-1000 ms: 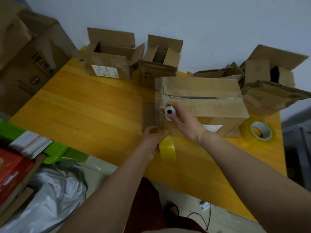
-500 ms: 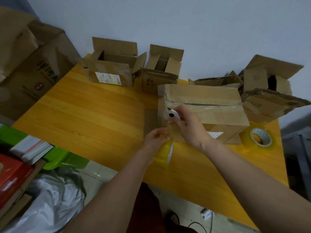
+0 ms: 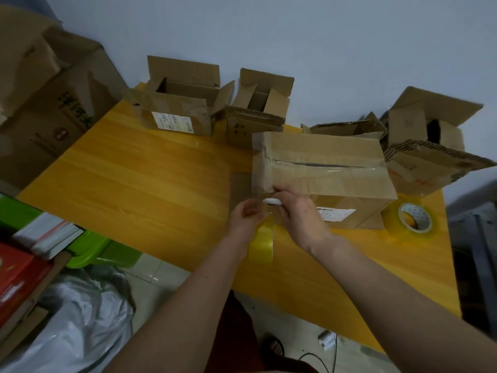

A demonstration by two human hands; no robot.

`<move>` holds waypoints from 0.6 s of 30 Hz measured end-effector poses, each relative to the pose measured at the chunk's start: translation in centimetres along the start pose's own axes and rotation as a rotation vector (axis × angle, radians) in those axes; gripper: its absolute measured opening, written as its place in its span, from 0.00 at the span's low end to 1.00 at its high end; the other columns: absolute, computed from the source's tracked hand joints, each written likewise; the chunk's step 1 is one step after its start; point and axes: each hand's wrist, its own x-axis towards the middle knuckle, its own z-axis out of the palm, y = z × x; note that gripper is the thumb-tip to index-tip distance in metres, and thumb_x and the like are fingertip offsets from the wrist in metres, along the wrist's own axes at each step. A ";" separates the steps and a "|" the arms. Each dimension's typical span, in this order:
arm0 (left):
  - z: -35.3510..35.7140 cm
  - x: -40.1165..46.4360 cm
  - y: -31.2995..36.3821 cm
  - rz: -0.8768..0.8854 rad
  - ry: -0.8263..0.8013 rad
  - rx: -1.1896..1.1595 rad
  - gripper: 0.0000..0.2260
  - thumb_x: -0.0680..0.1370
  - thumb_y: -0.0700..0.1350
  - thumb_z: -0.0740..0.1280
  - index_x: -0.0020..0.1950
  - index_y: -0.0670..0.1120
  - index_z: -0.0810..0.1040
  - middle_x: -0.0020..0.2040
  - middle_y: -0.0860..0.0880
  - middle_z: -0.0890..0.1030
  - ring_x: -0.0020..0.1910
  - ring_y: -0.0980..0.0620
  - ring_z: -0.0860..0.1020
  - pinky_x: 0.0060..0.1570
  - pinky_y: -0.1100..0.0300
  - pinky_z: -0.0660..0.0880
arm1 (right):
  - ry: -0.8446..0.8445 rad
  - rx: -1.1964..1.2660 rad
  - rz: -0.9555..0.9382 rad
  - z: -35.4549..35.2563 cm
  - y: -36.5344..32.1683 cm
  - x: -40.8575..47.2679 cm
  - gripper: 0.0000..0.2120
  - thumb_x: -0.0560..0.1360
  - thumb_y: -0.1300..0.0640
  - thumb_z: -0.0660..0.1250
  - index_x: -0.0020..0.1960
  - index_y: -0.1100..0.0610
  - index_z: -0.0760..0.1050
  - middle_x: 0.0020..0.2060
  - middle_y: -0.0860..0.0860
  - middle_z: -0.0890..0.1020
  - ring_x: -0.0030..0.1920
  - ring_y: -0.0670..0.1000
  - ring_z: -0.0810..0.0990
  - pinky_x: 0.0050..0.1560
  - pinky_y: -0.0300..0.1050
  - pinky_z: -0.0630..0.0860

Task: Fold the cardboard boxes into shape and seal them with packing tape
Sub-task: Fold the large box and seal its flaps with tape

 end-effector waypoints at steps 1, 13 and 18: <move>0.0 0.0 0.0 -0.006 0.003 0.001 0.20 0.74 0.36 0.71 0.66 0.44 0.73 0.49 0.50 0.79 0.49 0.54 0.77 0.46 0.64 0.74 | 0.011 0.000 0.011 0.0 0.0 0.0 0.12 0.77 0.66 0.62 0.58 0.64 0.78 0.65 0.57 0.75 0.62 0.58 0.76 0.63 0.49 0.72; 0.3 -0.2 0.7 -0.064 0.013 0.028 0.20 0.75 0.35 0.70 0.66 0.42 0.72 0.48 0.46 0.77 0.49 0.48 0.76 0.58 0.50 0.74 | -0.050 -0.197 -0.032 -0.4 -0.3 0.1 0.11 0.77 0.67 0.62 0.58 0.66 0.77 0.66 0.59 0.73 0.61 0.61 0.76 0.59 0.52 0.74; 0.3 0.0 0.3 -0.069 0.025 0.051 0.19 0.75 0.36 0.70 0.64 0.42 0.72 0.43 0.51 0.76 0.46 0.52 0.75 0.50 0.58 0.73 | -0.110 -0.320 -0.059 -0.4 -0.8 0.0 0.15 0.76 0.69 0.60 0.62 0.64 0.74 0.72 0.58 0.66 0.64 0.60 0.74 0.61 0.49 0.73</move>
